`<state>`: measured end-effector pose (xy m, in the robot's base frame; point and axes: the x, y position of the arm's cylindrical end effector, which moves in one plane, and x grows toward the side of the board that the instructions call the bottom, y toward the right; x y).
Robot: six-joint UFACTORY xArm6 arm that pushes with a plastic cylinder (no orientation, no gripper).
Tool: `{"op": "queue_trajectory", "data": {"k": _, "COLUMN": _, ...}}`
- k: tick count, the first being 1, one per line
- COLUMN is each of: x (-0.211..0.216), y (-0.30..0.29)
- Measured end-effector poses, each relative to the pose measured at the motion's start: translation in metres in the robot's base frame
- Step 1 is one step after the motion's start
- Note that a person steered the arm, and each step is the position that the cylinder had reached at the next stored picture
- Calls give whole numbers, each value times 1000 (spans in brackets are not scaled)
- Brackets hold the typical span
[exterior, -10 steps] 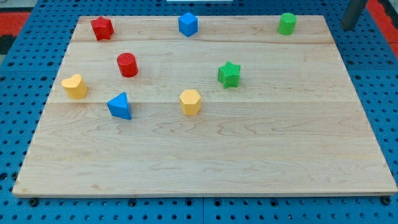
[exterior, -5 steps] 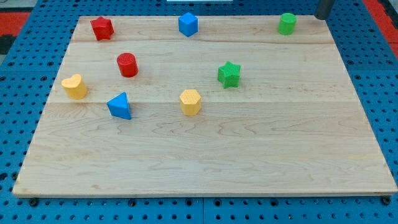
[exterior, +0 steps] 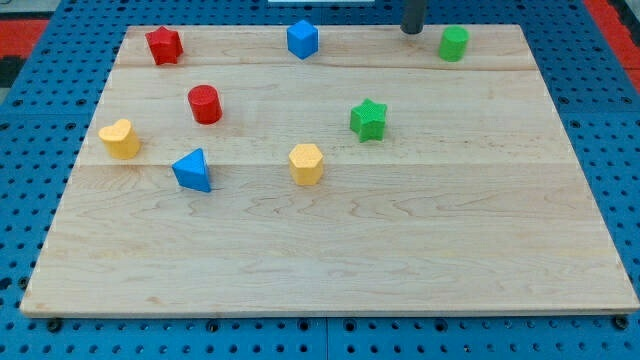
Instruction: Slide green circle towards green star
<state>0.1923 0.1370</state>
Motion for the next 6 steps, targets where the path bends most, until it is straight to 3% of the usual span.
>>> {"op": "queue_trajectory", "data": {"k": 1, "x": 10, "y": 54}}
{"op": "queue_trajectory", "data": {"k": 3, "x": 49, "y": 34}}
{"op": "queue_trajectory", "data": {"k": 4, "x": 36, "y": 61}}
{"op": "queue_trajectory", "data": {"k": 5, "x": 85, "y": 53}}
{"op": "queue_trajectory", "data": {"k": 6, "x": 121, "y": -19}}
